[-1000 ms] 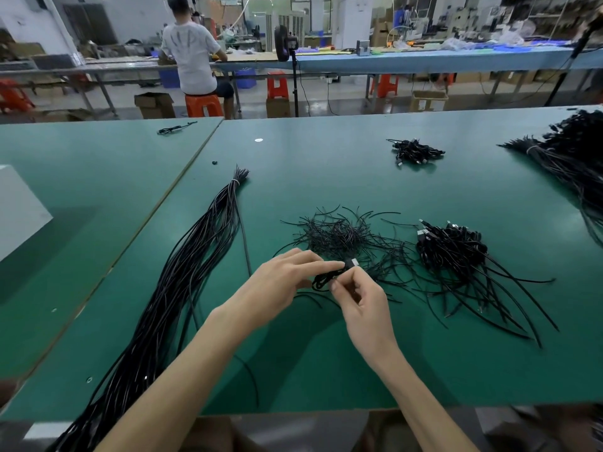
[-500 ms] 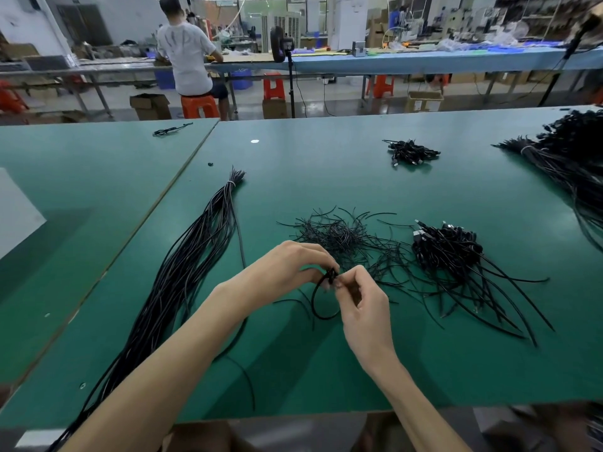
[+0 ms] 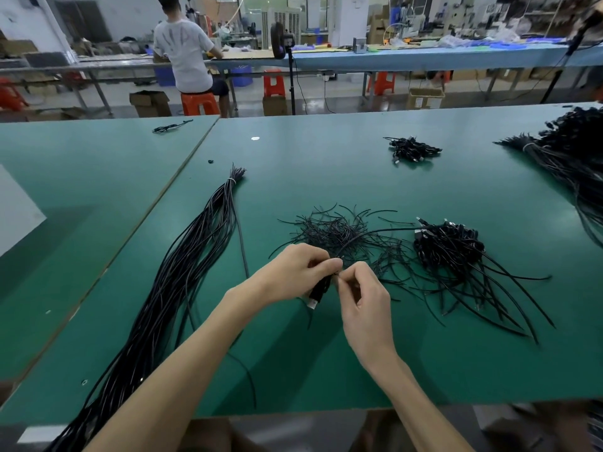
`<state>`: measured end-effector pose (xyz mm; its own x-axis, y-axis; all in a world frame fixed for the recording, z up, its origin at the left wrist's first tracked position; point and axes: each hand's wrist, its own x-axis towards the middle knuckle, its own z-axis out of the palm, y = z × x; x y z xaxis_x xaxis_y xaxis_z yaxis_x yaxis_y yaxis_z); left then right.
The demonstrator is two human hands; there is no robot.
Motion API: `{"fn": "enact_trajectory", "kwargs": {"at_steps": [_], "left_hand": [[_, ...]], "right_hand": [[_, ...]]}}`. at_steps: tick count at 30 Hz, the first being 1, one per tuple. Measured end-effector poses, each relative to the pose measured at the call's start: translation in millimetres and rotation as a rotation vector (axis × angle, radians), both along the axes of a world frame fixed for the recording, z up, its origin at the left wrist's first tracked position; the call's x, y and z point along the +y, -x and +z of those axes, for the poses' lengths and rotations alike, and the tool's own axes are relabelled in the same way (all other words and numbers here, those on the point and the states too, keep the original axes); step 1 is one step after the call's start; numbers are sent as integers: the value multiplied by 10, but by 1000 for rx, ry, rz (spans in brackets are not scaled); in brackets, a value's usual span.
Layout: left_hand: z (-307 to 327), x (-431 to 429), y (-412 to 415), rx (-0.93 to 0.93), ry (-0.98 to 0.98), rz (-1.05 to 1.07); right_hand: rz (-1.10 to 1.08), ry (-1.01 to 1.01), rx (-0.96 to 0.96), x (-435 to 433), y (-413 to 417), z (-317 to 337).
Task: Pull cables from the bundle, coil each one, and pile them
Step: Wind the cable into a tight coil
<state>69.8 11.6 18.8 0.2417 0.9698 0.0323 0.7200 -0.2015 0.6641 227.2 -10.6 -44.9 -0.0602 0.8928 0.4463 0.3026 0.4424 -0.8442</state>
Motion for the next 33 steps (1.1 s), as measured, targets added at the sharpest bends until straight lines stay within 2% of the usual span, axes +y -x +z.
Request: {"fn": "enact_trajectory", "kwargs": {"at_steps": [3,6,11,18,22,26,30,33], "left_hand": [[49,-6,24,-37,67,25],[1,-39,77,-48,-15,61],[-123,-167,230,-310,-21,-12],[-200,-212,254,-237,-142,-69],[-209,-174,155,-195,-247,23],[-199,-130,-12,-263,-198,137],[-87,-59,-90,-179,-103,197],[-43,-27,-80,-154,-62,186]], "right_hand": [[29,31,8,-6,11,1],[43,67,38,4,-1,8],[69,124,111,13,-5,-2],[110,122,85,10,10,-14],[82,66,1,-23,31,-4],[19,-45,-89,-49,24,-11],[-19,-152,-174,-66,49,-10],[-16,-144,-173,-57,49,-19]]}}
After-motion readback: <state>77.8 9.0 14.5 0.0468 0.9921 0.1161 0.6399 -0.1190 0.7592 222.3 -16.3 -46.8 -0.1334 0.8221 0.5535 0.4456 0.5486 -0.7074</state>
